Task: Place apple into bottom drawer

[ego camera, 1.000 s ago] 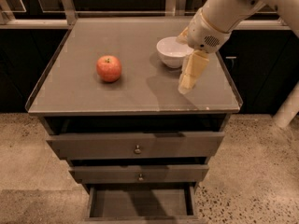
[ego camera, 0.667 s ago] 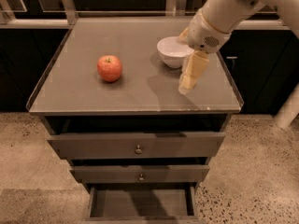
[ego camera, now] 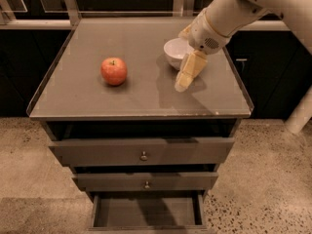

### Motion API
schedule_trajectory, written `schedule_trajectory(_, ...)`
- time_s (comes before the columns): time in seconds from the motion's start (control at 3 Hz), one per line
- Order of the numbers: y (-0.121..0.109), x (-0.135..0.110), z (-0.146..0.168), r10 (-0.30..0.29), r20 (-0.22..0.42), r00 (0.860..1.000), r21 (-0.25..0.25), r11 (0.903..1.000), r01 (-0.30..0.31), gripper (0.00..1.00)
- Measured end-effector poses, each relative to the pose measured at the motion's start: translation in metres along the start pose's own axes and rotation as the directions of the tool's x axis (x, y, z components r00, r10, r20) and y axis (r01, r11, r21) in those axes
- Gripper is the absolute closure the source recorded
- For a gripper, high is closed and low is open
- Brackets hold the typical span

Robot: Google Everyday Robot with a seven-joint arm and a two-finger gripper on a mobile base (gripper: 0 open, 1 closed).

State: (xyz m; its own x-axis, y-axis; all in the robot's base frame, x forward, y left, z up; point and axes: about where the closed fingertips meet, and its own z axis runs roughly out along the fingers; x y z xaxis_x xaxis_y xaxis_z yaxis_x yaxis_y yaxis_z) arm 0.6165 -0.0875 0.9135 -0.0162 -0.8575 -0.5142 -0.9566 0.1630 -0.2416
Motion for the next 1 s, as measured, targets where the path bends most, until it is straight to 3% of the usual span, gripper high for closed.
schedule_trajectory(0.33,-0.032,-0.022,0.035,-0.014,0.081,0.997,-0.025,0.9996,0.016,0.00)
schedule_trajectory(0.67,-0.052,-0.051,0.081,-0.025,0.174,0.984,-0.120,0.9916,0.047,0.00)
schedule_trajectory(1.0,-0.060,-0.068,0.127,0.022,0.247,0.969,-0.244,0.9688,0.040,0.00)
